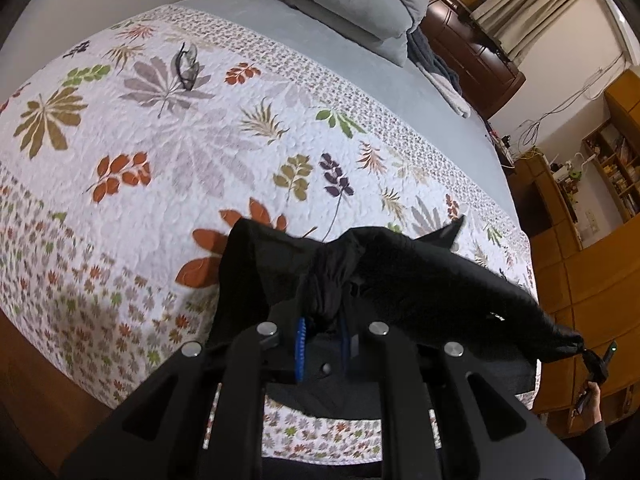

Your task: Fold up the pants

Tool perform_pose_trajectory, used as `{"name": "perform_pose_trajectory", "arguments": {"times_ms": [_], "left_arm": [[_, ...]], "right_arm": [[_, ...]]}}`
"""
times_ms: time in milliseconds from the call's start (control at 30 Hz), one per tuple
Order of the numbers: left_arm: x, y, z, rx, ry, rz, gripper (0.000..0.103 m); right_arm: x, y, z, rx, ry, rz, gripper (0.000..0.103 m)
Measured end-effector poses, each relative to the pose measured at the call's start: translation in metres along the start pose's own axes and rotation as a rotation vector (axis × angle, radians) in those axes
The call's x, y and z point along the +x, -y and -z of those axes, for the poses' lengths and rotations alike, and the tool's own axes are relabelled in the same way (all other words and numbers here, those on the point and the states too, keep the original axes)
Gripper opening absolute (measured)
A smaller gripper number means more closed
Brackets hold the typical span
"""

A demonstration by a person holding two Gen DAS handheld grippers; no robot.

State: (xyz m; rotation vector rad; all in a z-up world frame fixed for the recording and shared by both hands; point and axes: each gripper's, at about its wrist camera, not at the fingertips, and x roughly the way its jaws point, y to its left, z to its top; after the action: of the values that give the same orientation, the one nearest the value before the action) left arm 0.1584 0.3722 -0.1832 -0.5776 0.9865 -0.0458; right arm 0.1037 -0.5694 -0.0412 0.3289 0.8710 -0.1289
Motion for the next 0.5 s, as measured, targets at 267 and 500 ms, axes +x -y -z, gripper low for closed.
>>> {"name": "perform_pose_trajectory", "arguments": {"times_ms": [267, 500], "left_arm": [[0.010, -0.017, 0.033, -0.002, -0.034, -0.012, 0.015], [0.019, -0.030, 0.057, -0.009, -0.074, -0.053, 0.019]], "right_arm": [[-0.016, -0.004, 0.045, -0.025, 0.026, 0.029, 0.012], [-0.024, -0.008, 0.074, -0.029, 0.035, 0.046, 0.021]]}}
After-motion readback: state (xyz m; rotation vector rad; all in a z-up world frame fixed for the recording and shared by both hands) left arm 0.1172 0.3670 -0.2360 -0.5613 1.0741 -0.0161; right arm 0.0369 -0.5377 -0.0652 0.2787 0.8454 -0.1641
